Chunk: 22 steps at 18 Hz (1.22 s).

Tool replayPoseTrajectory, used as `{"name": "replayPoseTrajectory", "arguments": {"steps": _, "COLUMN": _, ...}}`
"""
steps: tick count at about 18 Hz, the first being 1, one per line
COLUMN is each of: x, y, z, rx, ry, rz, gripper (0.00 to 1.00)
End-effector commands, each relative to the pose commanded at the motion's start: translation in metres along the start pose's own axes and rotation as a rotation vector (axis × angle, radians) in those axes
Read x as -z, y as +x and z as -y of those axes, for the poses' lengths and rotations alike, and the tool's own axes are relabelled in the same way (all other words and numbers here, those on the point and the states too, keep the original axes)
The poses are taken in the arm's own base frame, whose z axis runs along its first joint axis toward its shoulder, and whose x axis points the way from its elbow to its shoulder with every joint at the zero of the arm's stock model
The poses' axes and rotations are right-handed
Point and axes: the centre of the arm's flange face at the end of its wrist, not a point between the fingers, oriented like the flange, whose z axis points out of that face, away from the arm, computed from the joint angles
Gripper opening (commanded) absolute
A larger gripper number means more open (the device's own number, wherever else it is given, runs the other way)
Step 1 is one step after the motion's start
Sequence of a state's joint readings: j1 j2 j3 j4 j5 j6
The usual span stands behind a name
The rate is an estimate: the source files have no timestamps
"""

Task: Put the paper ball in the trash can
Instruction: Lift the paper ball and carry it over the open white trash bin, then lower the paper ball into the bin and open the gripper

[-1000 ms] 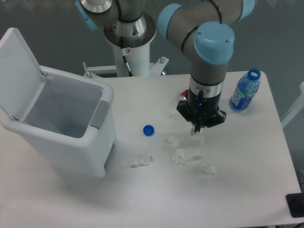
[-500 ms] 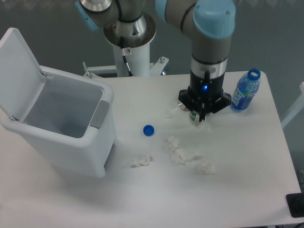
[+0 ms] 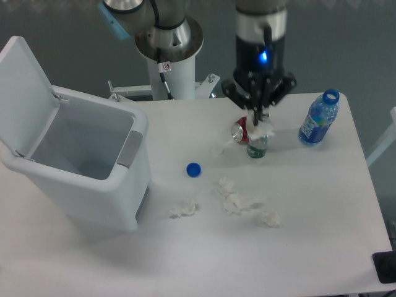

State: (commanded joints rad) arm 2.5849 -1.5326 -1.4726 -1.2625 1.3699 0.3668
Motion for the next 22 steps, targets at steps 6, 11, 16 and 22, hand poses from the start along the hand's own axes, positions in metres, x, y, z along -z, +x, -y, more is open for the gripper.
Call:
{"name": "replayPoseTrajectory", "arguments": {"steps": 6, "x": 0.013, "y": 0.072, "z": -0.002, "rx": -0.067, "ry": 0.020, "rz": -0.064, "gripper": 0.00}}
{"name": "replayPoseTrajectory", "arguments": {"steps": 11, "x": 0.008, "y": 0.133, "z": -0.009, "rx": -0.147, "ry": 0.007, "rz": -0.135, "gripper": 0.00}}
{"name": "replayPoseTrajectory", "arguments": {"steps": 16, "x": 0.000, "y": 0.175, "z": -0.014, "rx": -0.213, "ry": -0.006, "rz": -0.213, "gripper": 0.00}}
{"name": "replayPoseTrajectory", "arguments": {"steps": 22, "x": -0.019, "y": 0.215, "z": -0.021, "rx": -0.279, "ry": -0.046, "rz": -0.261, "gripper": 0.00}}
